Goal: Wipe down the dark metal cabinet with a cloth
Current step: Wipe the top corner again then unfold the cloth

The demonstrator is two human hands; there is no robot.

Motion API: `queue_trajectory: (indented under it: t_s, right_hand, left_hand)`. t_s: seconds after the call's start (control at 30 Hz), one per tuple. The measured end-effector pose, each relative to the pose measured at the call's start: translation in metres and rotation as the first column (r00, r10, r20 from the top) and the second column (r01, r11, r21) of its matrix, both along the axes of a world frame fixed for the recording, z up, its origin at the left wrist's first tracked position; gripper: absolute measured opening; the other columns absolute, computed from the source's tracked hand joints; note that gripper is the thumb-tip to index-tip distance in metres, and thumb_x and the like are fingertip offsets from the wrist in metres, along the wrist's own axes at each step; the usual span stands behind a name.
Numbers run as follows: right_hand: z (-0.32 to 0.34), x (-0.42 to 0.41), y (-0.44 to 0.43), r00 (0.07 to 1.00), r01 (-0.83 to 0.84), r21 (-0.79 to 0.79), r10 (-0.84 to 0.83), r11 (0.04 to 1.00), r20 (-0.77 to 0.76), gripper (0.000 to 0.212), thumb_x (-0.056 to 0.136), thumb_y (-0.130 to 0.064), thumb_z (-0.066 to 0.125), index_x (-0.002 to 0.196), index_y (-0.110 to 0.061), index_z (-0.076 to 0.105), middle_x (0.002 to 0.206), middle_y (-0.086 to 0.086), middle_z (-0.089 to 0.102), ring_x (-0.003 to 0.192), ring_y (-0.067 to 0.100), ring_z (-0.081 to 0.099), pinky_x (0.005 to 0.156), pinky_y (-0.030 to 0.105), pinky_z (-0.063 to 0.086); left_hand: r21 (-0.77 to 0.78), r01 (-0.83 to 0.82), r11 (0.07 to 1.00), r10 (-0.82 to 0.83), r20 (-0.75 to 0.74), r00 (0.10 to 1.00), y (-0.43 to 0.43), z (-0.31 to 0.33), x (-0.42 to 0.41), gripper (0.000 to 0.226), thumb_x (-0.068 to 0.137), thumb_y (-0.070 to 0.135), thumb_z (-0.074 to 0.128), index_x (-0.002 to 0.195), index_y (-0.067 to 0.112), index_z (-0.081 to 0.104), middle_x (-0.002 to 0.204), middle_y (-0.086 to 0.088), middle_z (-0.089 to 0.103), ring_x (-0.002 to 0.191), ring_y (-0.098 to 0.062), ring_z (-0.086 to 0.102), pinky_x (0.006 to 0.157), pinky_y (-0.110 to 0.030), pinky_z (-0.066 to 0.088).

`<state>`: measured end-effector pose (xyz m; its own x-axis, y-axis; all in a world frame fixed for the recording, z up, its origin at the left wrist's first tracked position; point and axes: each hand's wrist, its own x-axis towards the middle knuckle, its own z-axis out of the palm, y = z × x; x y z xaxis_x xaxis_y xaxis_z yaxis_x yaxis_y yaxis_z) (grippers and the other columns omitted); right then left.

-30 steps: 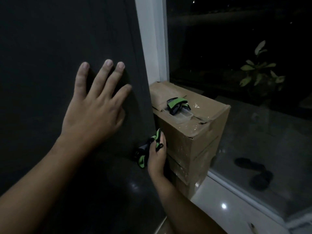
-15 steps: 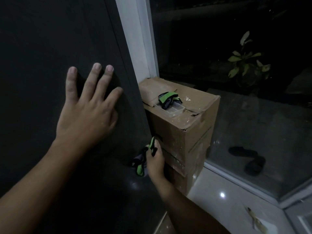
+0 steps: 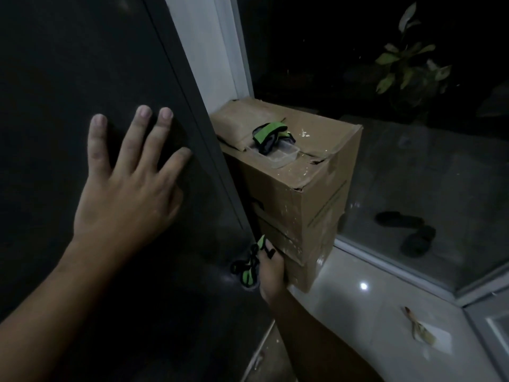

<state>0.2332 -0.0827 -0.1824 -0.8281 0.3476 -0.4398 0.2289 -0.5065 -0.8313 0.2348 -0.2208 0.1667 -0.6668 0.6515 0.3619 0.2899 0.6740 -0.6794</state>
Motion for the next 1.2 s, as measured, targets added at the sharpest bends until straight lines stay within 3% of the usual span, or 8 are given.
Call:
queue_trajectory:
  t_s: [0.3, 0.47, 0.63, 0.77, 0.83, 0.9, 1.0, 1.2]
  right_hand:
    - [-0.007, -0.028, -0.030, 0.979, -0.005, 0.058, -0.006, 0.998, 0.203, 0.045, 0.102, -0.007, 0.047, 0.147, -0.010, 0.046, 0.145, 0.009, 0.052, 0.131, 0.028, 0.052, 0.111, 0.047, 0.042]
    - [-0.005, -0.006, -0.007, 0.978, -0.100, -0.135, 0.122, 0.986, 0.168, 0.020, 0.098, -0.001, 0.051, 0.111, -0.003, 0.067, 0.107, 0.019, 0.066, 0.101, 0.038, 0.063, 0.060, 0.030, 0.052]
    - [0.055, 0.031, 0.023, 0.993, -0.114, -0.142, 0.115, 0.983, 0.002, 0.033, 0.087, 0.003, 0.068, 0.116, -0.011, 0.068, 0.110, 0.011, 0.073, 0.105, 0.029, 0.069, 0.093, 0.040, 0.055]
    - [0.135, 0.065, 0.031, 0.965, -0.207, -0.112, 0.185, 0.972, -0.185, 0.036, 0.093, -0.004, 0.061, 0.124, -0.021, 0.068, 0.115, 0.010, 0.073, 0.107, 0.030, 0.070, 0.097, 0.047, 0.053]
    - [0.179, 0.079, 0.030, 0.942, -0.233, -0.051, 0.212, 0.971, -0.260, 0.035, 0.096, -0.008, 0.059, 0.125, -0.026, 0.067, 0.117, 0.009, 0.073, 0.109, 0.030, 0.069, 0.097, 0.049, 0.053]
    - [0.220, 0.090, 0.026, 0.906, -0.252, -0.012, 0.232, 0.968, -0.353, 0.035, 0.097, -0.010, 0.058, 0.129, -0.025, 0.064, 0.120, 0.008, 0.072, 0.111, 0.029, 0.068, 0.098, 0.047, 0.054]
    - [0.270, 0.101, 0.014, 0.841, -0.268, 0.017, 0.242, 0.963, -0.484, 0.038, 0.099, -0.004, 0.052, 0.132, -0.019, 0.063, 0.124, 0.009, 0.070, 0.116, 0.027, 0.066, 0.096, 0.038, 0.055]
    - [0.330, 0.120, -0.016, 0.667, -0.450, 0.150, 0.443, 0.880, -0.599, 0.054, 0.093, 0.008, 0.035, 0.134, -0.014, 0.062, 0.130, 0.015, 0.066, 0.122, 0.032, 0.062, 0.103, 0.042, 0.049]
  left_hand:
    - [0.006, 0.003, 1.000, -0.003, 0.026, 1.000, -0.001, -0.012, -0.003, 0.059, 0.093, 0.044, 0.032, 0.146, 0.020, 0.045, 0.165, -0.017, 0.001, 0.152, -0.034, -0.008, 0.114, -0.060, -0.019]
    - [0.019, 0.063, 0.998, -0.064, 0.069, 0.996, -0.006, -0.017, -0.001, 0.052, 0.094, 0.038, 0.044, 0.141, 0.016, 0.051, 0.164, -0.018, 0.010, 0.152, -0.035, 0.001, 0.116, -0.059, -0.014]
    - [0.113, 0.107, 0.988, -0.129, 0.218, 0.967, -0.013, -0.028, 0.013, 0.051, 0.079, 0.038, 0.066, 0.126, 0.019, 0.064, 0.148, -0.014, 0.047, 0.146, -0.031, 0.029, 0.121, -0.054, 0.003]
    - [0.367, 0.016, 0.930, -0.181, 0.419, 0.889, -0.010, -0.040, 0.038, 0.039, 0.083, 0.037, 0.063, 0.122, 0.032, 0.059, 0.115, 0.003, 0.065, 0.122, -0.019, 0.055, 0.117, -0.043, 0.027]
    - [0.539, -0.218, 0.814, -0.217, 0.630, 0.746, -0.007, -0.038, 0.058, 0.026, 0.092, 0.040, 0.057, 0.118, 0.041, 0.052, 0.096, 0.012, 0.064, 0.093, -0.005, 0.061, 0.093, -0.031, 0.048]
    - [0.625, -0.478, 0.617, -0.343, 0.760, 0.552, -0.005, -0.038, 0.076, 0.019, 0.094, 0.049, 0.056, 0.112, 0.045, 0.051, 0.097, 0.015, 0.062, 0.084, 0.003, 0.059, 0.069, -0.018, 0.047]
    - [0.694, -0.612, 0.379, -0.624, 0.680, 0.384, -0.005, -0.036, 0.098, 0.032, 0.086, 0.054, 0.065, 0.113, 0.037, 0.061, 0.101, 0.011, 0.071, 0.092, 0.001, 0.066, 0.077, -0.024, 0.055]
    - [0.780, -0.620, -0.083, -0.748, 0.363, 0.556, -0.025, -0.009, 0.126, 0.035, 0.081, 0.020, 0.080, 0.110, 0.016, 0.062, 0.100, 0.005, 0.075, 0.094, -0.008, 0.071, 0.077, -0.022, 0.056]
